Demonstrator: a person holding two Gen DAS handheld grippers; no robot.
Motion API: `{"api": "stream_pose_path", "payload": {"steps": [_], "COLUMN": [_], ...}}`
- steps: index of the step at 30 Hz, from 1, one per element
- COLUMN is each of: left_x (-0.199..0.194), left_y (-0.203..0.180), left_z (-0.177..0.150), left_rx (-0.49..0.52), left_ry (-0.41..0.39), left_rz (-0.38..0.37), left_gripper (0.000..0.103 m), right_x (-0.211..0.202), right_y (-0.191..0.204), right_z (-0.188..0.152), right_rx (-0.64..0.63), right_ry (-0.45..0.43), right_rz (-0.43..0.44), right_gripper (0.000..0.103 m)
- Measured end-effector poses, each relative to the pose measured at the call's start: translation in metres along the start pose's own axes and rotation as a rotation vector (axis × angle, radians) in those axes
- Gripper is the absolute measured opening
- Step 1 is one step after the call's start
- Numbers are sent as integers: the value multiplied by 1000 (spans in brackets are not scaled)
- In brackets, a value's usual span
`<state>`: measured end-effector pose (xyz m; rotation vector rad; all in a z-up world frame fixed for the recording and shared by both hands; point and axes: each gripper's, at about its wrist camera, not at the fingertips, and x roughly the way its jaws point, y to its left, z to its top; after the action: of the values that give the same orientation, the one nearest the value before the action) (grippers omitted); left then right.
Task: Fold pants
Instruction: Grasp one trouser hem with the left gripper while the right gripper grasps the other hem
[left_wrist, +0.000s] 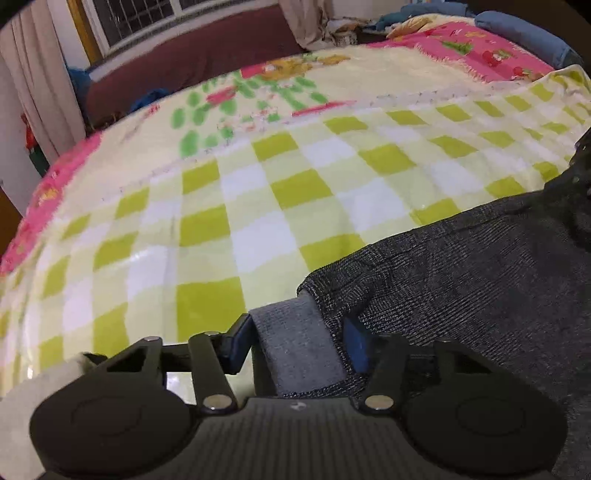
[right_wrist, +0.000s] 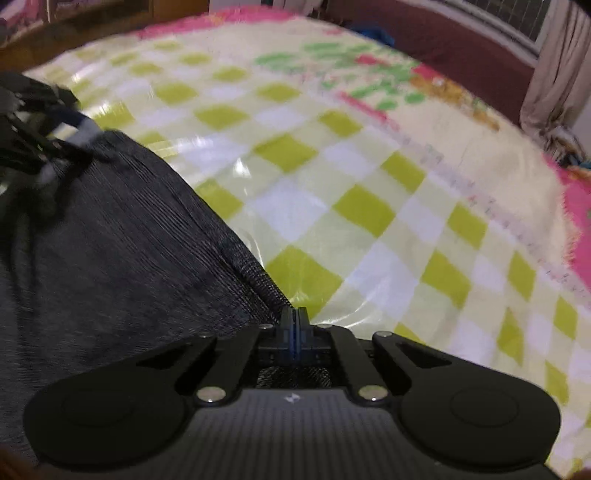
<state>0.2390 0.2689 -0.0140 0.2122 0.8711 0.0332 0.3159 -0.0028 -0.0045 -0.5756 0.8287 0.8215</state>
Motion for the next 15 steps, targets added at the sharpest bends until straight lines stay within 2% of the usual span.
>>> {"api": "stream_pose_path", "payload": {"steps": [1, 2, 6, 9, 10, 13, 15], "left_x": [-6, -13, -59, -72, -70, -53, -38], "left_y": [0, 0, 12, 13, 15, 17, 15], "left_z": [2, 4, -5, -12, -11, -5, -3], "left_rx": [-2, -10, -86, -100, -112, -108, -76], "left_ry": [-8, -18, -100, -122, -114, -80, -65], "left_rz": [-2, 19, -37, -28, -29, -15, -15], "left_gripper": [41, 20, 18, 19, 20, 37, 58], "right_x": [-15, -29, -89, -98, -93, -69, -50], "right_y": [3, 5, 15, 21, 20, 15, 10], "right_z": [0, -1, -13, -20, -20, -20, -19], "right_rx": [-2, -2, 29, 38, 47, 75, 60], "right_ry": [-22, -42, -128, -117, -97, -65, -61], "right_rz": [-7, -10, 20, 13, 19, 36, 54], "right_gripper": [2, 0, 0, 0, 0, 5, 6]}}
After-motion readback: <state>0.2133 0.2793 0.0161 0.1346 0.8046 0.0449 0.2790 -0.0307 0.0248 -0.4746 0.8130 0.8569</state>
